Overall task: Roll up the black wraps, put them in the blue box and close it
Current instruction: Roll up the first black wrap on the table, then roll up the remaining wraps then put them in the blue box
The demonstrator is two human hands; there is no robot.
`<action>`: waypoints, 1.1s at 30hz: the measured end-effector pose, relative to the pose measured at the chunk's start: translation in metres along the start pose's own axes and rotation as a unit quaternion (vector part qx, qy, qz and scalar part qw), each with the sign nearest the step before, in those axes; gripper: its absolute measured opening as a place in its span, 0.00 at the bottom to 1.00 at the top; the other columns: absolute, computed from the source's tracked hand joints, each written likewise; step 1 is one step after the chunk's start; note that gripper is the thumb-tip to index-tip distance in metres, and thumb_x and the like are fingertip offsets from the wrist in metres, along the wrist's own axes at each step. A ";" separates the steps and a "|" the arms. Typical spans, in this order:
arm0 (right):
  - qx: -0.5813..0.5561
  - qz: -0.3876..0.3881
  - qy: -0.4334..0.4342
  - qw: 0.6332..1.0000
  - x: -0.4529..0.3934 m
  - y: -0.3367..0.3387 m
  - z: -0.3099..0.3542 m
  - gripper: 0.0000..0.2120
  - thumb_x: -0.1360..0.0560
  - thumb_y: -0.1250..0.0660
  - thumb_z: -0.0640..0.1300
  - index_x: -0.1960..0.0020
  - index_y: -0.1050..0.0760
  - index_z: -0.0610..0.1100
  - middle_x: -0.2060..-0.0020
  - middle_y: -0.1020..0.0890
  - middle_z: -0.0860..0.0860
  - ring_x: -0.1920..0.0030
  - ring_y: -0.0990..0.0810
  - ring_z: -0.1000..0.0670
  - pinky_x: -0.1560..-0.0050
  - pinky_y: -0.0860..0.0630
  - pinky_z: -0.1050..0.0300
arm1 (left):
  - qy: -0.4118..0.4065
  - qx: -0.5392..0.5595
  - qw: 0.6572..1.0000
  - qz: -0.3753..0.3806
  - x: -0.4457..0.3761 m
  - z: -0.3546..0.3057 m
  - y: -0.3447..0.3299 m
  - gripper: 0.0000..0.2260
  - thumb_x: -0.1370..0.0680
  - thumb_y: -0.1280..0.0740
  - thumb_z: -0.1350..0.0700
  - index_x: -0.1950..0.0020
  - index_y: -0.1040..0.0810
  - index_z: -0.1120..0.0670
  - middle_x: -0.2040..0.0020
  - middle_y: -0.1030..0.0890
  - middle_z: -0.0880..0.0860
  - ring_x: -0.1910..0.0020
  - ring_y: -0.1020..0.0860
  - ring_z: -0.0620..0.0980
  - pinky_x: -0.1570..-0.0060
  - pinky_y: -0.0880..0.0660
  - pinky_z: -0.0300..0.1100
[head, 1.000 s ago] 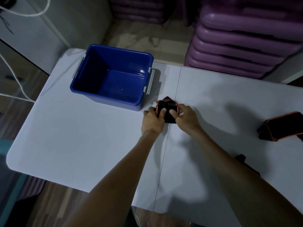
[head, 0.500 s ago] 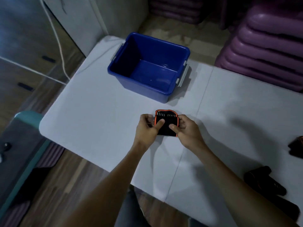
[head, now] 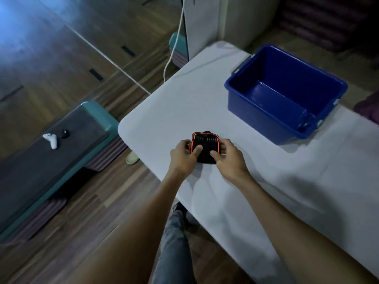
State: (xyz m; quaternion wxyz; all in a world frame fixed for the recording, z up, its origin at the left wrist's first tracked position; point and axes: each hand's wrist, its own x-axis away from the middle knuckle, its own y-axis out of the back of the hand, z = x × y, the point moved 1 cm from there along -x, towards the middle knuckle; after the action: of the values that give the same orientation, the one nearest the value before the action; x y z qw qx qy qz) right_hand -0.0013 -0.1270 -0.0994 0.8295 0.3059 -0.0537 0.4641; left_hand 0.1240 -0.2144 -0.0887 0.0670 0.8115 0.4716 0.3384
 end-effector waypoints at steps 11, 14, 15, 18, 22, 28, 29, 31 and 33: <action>0.044 -0.042 -0.010 0.998 0.012 0.004 0.008 0.24 0.23 0.34 0.50 0.30 0.34 0.42 0.36 0.26 0.46 0.32 0.33 0.44 0.31 0.33 0.46 | -0.026 -0.077 0.996 -0.044 0.017 -0.011 0.004 0.31 0.22 0.33 0.48 0.22 0.38 0.57 0.27 0.31 0.58 0.28 0.34 0.58 0.30 0.34 0.57; 0.030 -0.046 -0.013 0.998 0.026 0.015 0.011 0.22 0.22 0.35 0.49 0.30 0.34 0.44 0.42 0.27 0.50 0.32 0.32 0.44 0.31 0.32 0.45 | -0.084 -0.107 0.988 -0.077 0.029 -0.021 0.002 0.30 0.22 0.34 0.52 0.22 0.39 0.58 0.26 0.36 0.59 0.28 0.38 0.59 0.30 0.35 0.54; 0.023 -0.044 -0.014 0.999 0.032 0.019 0.013 0.22 0.22 0.35 0.49 0.31 0.33 0.44 0.44 0.28 0.52 0.33 0.30 0.44 0.32 0.30 0.44 | -0.103 -0.110 0.985 -0.082 0.034 -0.027 -0.001 0.30 0.22 0.34 0.53 0.22 0.39 0.58 0.26 0.36 0.59 0.28 0.38 0.59 0.30 0.35 0.54; 0.002 -0.047 -0.011 0.999 0.049 0.036 0.014 0.19 0.21 0.35 0.49 0.33 0.32 0.47 0.46 0.28 0.54 0.36 0.27 0.47 0.36 0.27 0.48 | -0.155 -0.097 0.980 -0.083 0.051 -0.045 -0.018 0.28 0.22 0.35 0.54 0.23 0.38 0.58 0.28 0.36 0.58 0.29 0.38 0.57 0.30 0.34 0.51; -0.067 -0.088 -0.024 0.994 0.085 0.074 0.001 0.15 0.20 0.36 0.48 0.35 0.28 0.47 0.40 0.22 0.50 0.39 0.23 0.49 0.42 0.27 0.57 | -0.200 -0.053 0.978 0.004 0.084 -0.076 -0.054 0.25 0.21 0.34 0.56 0.25 0.35 0.56 0.30 0.31 0.56 0.31 0.33 0.52 0.32 0.32 0.46; -0.140 -0.264 -0.050 0.953 0.171 0.149 -0.070 0.07 0.21 0.35 0.44 0.45 0.22 0.46 0.51 0.17 0.51 0.49 0.18 0.49 0.51 0.25 0.62 | -0.218 -0.076 0.954 0.190 0.135 -0.101 -0.138 0.18 0.20 0.34 0.53 0.31 0.29 0.53 0.38 0.22 0.53 0.45 0.20 0.51 0.46 0.21 0.44; -0.131 -0.293 -0.064 0.945 0.187 0.162 -0.084 0.06 0.21 0.35 0.44 0.46 0.22 0.47 0.52 0.17 0.51 0.50 0.18 0.49 0.53 0.26 0.62 | -0.217 -0.095 0.945 0.225 0.146 -0.101 -0.155 0.16 0.19 0.34 0.53 0.32 0.28 0.53 0.41 0.21 0.52 0.49 0.20 0.50 0.51 0.22 0.39; -0.107 -0.352 -0.086 0.926 0.220 0.184 -0.113 0.05 0.21 0.36 0.43 0.47 0.22 0.47 0.53 0.17 0.51 0.52 0.18 0.48 0.54 0.26 0.60 | -0.223 -0.134 0.923 0.284 0.169 -0.099 -0.188 0.13 0.19 0.35 0.54 0.36 0.25 0.54 0.50 0.20 0.50 0.58 0.21 0.45 0.62 0.26 0.32; -0.048 -0.414 -0.096 0.904 0.255 0.202 -0.142 0.05 0.21 0.36 0.41 0.47 0.22 0.46 0.51 0.17 0.49 0.49 0.20 0.46 0.51 0.26 0.57 | -0.232 -0.181 0.893 0.340 0.193 -0.092 -0.223 0.11 0.20 0.34 0.54 0.39 0.23 0.55 0.56 0.20 0.48 0.62 0.22 0.43 0.65 0.28 0.32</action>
State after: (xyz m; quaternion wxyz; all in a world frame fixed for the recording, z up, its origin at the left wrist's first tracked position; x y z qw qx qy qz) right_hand -0.0475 0.2168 -0.0266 0.9514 0.3037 -0.0236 0.0444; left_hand -0.0302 0.0441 -0.0202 0.2011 0.9515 0.0690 0.2223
